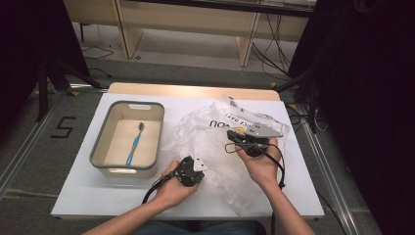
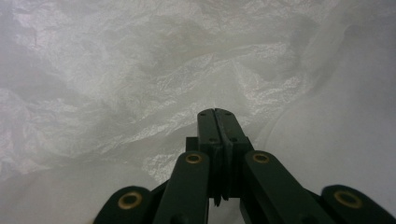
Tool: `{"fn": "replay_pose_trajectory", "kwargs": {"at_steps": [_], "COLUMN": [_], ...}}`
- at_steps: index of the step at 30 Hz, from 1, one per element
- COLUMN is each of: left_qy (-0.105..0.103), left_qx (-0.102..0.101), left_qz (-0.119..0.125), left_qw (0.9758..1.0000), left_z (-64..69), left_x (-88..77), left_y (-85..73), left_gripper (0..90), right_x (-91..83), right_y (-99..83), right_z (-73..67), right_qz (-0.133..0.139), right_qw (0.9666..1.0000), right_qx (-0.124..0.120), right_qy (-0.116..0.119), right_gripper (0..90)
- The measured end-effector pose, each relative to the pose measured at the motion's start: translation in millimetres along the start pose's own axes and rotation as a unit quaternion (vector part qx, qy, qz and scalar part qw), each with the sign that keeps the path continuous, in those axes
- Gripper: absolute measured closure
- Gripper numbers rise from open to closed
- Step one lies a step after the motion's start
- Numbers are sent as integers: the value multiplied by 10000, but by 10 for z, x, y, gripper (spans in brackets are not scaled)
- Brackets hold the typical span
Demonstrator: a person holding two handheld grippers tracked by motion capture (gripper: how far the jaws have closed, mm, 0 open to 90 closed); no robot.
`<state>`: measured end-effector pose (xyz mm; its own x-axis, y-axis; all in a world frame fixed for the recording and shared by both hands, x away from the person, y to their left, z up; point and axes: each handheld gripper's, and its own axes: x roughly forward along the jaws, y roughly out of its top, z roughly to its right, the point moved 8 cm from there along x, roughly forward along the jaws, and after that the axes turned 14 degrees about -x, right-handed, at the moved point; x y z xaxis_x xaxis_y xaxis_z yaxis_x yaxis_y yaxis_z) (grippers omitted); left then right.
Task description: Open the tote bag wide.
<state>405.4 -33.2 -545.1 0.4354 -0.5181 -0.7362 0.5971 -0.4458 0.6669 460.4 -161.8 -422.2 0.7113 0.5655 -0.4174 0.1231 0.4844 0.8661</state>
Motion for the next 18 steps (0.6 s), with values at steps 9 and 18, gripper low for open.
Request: {"fn": "replay_pose_trajectory", "kwargs": {"at_steps": [9,18], "left_qy": [34,-69], "left_qx": [-58,152], "left_qz": [-7,131], "left_qw": [10000,9998], "left_z": [0,44], "left_x": [-4,-131], "left_y": [-9,22], "left_gripper": [893,835], "right_x": [-43,-18], "right_y": [124,132], "right_z": [82,97], "right_qz": [206,207], "right_qw": [9997,9996], "right_qx": [55,84], "right_qy": [-118,-160], "right_gripper": [900,900]}}
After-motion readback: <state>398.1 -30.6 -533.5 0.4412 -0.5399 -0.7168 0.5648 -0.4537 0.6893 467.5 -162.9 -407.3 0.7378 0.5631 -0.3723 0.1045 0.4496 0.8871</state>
